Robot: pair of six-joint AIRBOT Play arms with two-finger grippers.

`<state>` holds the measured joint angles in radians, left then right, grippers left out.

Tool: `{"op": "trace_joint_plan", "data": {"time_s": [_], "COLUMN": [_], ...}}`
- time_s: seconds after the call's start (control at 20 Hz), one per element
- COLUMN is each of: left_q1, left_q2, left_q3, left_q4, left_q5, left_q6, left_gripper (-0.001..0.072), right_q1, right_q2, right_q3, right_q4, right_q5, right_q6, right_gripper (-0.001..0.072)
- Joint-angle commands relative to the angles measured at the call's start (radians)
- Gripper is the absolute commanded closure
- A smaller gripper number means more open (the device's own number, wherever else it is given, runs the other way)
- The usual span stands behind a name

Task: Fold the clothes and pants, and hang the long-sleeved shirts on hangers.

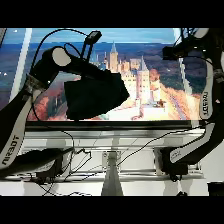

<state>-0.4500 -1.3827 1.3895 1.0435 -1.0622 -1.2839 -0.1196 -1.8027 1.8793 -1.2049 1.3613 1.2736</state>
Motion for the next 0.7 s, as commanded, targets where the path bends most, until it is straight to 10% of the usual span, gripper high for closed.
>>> {"op": "trace_joint_plan", "data": {"time_s": [0.0, 0.1, 0.65], "left_q1": [0.066, 0.124, 0.175], "left_q2": [-0.007, -0.011, -0.246], "left_q3": [0.000, -0.001, -0.002], "left_q4": [0.254, 0.335, 0.340], "left_q5": [-0.052, -0.109, -0.142], "left_q6": [-0.003, -0.003, -0.003], "left_gripper": [0.0376, 0.0682, 0.0681], "right_q1": [-0.099, -0.111, 0.197], "right_q2": [0.000, 0.000, -0.045], "right_q3": [-0.067, -0.179, -0.483], "right_q4": [0.326, 0.447, 0.524], "right_q5": [0.058, 0.050, -0.125], "right_q6": [-0.190, -0.193, -0.186], "right_gripper": [0.0660, 0.0257, 0.0053]}}
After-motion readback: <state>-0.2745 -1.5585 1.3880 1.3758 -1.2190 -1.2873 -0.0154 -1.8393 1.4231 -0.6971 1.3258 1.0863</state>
